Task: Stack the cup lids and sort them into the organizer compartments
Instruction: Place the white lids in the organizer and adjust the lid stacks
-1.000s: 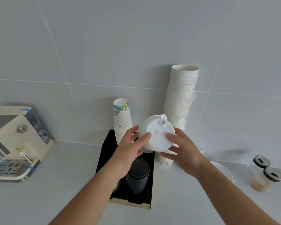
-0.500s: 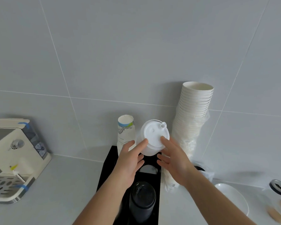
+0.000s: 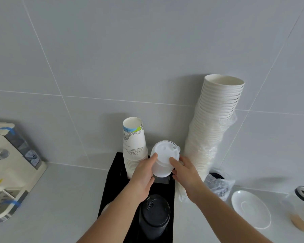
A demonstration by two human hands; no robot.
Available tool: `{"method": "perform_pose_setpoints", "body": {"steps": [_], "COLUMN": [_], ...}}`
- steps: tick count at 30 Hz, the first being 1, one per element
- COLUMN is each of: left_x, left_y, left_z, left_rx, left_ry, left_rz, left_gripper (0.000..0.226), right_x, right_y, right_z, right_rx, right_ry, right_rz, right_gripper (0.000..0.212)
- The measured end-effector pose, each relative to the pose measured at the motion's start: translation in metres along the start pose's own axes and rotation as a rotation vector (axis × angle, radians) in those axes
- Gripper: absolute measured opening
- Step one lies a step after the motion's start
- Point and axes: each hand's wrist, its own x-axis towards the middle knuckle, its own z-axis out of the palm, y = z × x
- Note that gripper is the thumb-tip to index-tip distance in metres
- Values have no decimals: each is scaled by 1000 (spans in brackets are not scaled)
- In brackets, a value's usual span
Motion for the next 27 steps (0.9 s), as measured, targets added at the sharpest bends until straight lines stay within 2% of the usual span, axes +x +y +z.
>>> {"method": "perform_pose_setpoints", "body": {"steps": [6, 11, 14, 17, 20, 24, 27], "left_x": [11, 16, 20, 22, 24, 20, 20], "left_y": [-11, -15, -16, -18, -18, -15, -12], "left_z": [-1, -6, -5, -6, -5, 2, 4], "left_rx": [102, 64, 4, -51, -115, -134, -96], "left_ry": [-41, -18, -1, 14, 5, -20, -1], "left_rz": [-13, -85, -109, -108, -101, -101, -109], "left_gripper": [29, 23, 16, 30, 42, 19, 22], "right_x": [8, 16, 18, 20, 21, 21, 23], "right_y": [12, 14, 15, 18, 24, 25, 25], "right_z": [3, 5, 7, 7, 7, 9, 12], "right_rx": [-36, -80, -104, -109, -85, -99, -179], "right_ry": [33, 57, 65, 62, 75, 60, 76], "right_rz": [33, 62, 51, 57, 67, 50, 43], "right_gripper": [38, 26, 34, 36, 28, 17, 21]}}
